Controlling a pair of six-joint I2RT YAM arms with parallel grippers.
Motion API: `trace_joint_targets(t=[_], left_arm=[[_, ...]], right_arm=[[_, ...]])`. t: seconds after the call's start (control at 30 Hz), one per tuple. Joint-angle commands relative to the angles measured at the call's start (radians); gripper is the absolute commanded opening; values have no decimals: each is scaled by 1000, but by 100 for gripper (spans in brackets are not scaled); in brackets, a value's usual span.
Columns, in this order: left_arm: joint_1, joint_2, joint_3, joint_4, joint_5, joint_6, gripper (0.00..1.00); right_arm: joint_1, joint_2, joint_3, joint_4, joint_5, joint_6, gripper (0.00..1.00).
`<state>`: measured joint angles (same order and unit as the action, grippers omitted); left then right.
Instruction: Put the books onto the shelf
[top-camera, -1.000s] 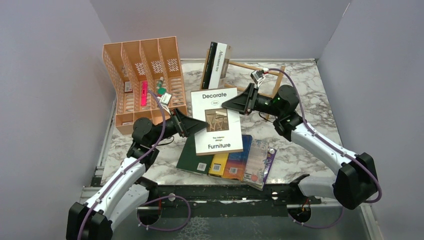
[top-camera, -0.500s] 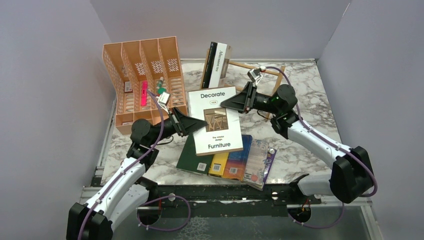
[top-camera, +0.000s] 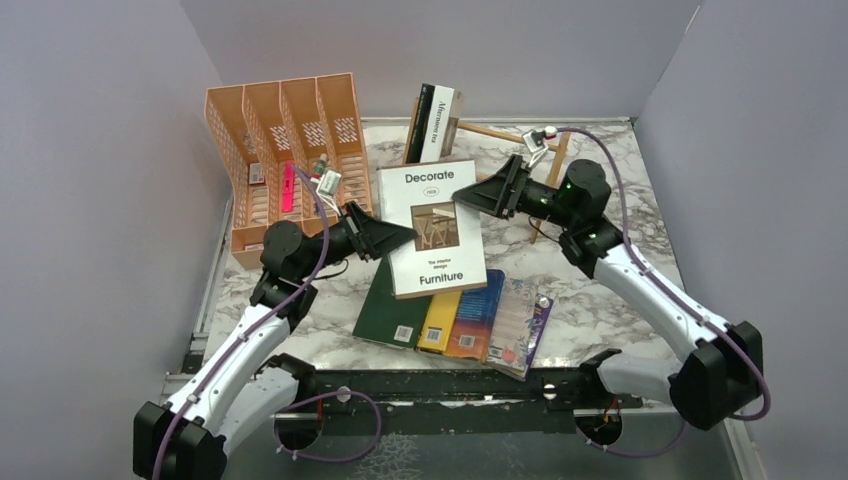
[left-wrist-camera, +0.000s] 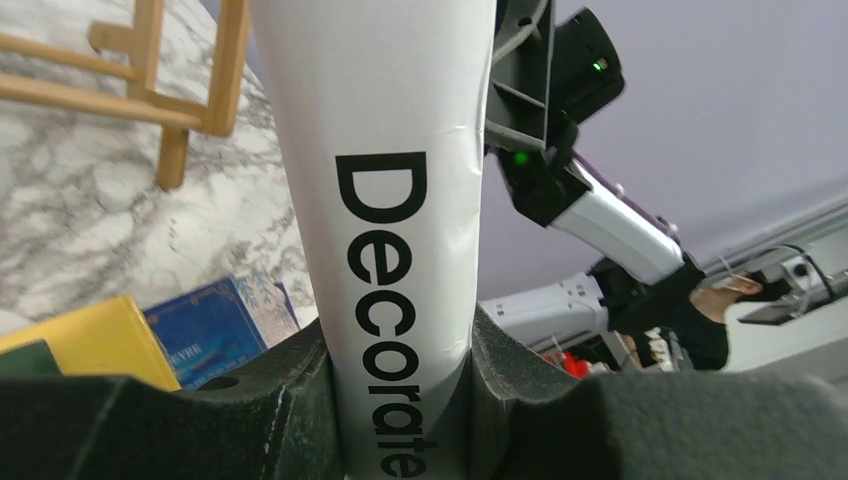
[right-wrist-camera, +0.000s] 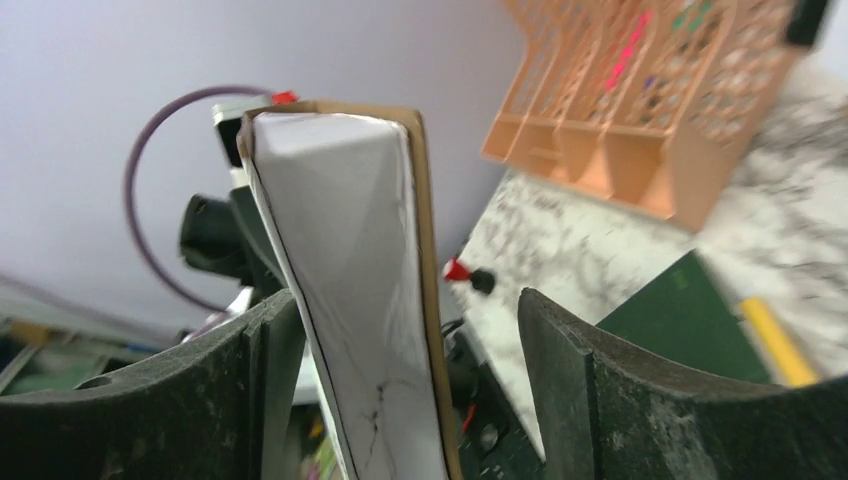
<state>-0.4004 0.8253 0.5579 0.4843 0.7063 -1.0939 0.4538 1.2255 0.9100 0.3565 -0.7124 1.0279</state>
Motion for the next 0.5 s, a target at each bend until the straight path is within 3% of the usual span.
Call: trace_joint_targets(t=[0.0,0.27,0.47], left_arm=[[2,38,142,-102,-122,155,29],[-25,246,456,-293,-254,394,29],[-160,474,782,-491,-453,637,29]], right_arm=[[-24,-101,67,-320,256,-201,82],[-29,-307,1,-519,599,-297,82],[-28,-388,-24,-606,691,-368,82]])
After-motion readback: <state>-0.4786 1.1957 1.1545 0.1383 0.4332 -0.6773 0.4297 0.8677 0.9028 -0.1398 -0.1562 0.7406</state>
